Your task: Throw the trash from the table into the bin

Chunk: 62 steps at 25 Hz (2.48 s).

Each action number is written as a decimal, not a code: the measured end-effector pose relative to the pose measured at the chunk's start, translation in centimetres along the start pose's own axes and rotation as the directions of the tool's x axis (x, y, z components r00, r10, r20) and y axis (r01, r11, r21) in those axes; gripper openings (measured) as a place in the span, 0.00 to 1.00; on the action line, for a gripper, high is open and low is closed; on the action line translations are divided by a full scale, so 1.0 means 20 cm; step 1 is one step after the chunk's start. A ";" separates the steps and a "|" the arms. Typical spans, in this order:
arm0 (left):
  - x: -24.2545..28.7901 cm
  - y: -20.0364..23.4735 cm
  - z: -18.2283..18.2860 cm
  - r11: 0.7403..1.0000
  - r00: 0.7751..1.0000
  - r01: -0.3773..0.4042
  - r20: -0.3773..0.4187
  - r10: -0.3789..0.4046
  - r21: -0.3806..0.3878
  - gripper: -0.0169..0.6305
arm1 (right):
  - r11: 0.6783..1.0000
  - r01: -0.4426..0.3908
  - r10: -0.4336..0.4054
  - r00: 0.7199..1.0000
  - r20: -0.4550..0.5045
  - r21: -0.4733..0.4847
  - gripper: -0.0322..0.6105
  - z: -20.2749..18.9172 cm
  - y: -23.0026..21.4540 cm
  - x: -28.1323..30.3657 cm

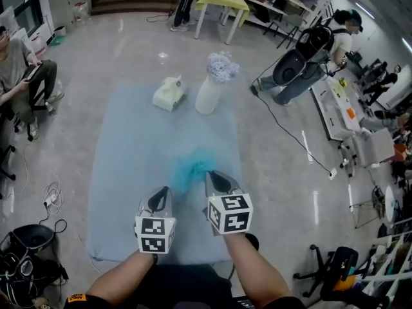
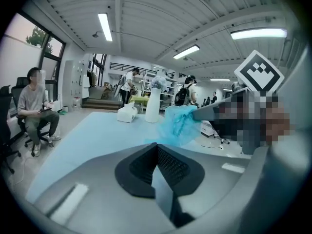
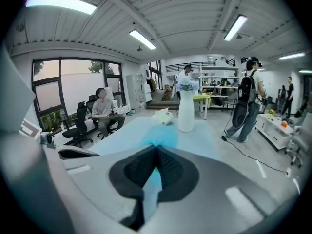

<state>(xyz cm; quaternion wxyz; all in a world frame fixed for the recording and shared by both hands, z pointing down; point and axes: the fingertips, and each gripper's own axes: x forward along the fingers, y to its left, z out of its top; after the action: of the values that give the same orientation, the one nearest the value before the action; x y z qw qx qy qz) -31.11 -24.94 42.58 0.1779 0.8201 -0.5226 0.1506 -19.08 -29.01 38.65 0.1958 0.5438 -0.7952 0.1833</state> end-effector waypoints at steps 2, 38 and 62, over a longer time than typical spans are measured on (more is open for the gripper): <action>0.02 -0.11 0.01 0.999 0.999 0.041 0.000 -0.041 0.016 0.04 | 0.999 0.035 -0.035 0.999 0.011 0.014 0.05 -0.01 -0.08 -0.09; 0.17 -2.01 -0.02 0.782 0.819 0.574 -0.141 -0.557 0.242 0.04 | 0.800 0.511 -0.530 0.847 -0.029 0.313 0.05 -0.63 -1.32 -1.61; 0.20 -2.64 -0.45 0.724 0.756 0.652 -0.256 -0.602 0.224 0.04 | 0.714 0.586 -0.539 0.809 -0.234 0.383 0.05 -1.48 -1.61 -1.98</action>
<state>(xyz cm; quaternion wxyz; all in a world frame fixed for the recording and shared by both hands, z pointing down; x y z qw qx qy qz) 18.06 -3.47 45.31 0.1345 0.9501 -0.1675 0.2262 27.52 6.45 46.30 0.1565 0.7790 -0.5181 0.3168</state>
